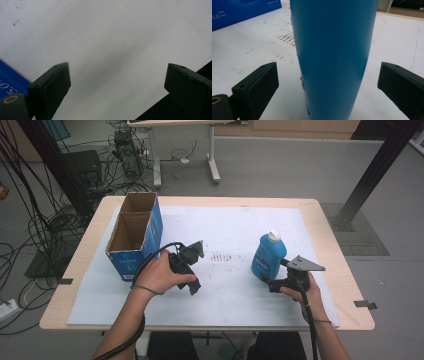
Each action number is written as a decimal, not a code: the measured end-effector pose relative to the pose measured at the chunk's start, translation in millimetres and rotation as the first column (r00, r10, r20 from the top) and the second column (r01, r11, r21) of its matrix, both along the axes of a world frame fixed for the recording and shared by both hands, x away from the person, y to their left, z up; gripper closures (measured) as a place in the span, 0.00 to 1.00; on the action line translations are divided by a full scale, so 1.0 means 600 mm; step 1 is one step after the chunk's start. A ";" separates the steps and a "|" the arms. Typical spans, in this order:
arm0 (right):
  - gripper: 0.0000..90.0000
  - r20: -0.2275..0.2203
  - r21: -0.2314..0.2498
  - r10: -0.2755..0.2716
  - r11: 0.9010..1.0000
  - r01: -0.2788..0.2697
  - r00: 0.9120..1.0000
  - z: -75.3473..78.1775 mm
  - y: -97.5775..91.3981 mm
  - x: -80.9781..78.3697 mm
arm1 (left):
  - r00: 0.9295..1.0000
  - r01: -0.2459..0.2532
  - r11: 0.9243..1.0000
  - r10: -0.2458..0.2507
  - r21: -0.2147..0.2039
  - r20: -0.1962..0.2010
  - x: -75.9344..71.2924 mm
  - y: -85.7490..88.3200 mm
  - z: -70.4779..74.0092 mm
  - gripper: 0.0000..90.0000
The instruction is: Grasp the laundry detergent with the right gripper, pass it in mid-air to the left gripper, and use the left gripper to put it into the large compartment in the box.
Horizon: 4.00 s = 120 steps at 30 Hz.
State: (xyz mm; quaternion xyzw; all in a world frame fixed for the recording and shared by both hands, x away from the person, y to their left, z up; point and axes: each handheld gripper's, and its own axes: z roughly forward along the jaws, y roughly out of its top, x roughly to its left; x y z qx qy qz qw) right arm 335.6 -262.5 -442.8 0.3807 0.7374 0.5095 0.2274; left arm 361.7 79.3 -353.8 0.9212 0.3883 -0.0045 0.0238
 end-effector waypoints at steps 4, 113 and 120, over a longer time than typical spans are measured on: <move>0.03 0.005 0.000 -0.003 1.000 0.003 1.000 0.000 0.001 0.005 | 1.000 -0.004 1.000 0.004 0.000 0.000 0.000 0.002 -0.001 0.08; 0.03 0.018 0.025 -0.027 0.999 0.027 0.999 -0.009 0.018 0.020 | 1.000 -0.003 1.000 0.003 0.000 -0.005 -0.005 0.002 0.000 0.08; 0.03 0.020 0.025 -0.027 0.999 0.027 0.999 -0.009 0.019 0.021 | 1.000 -0.004 1.000 0.004 0.000 -0.001 -0.006 0.002 0.001 0.08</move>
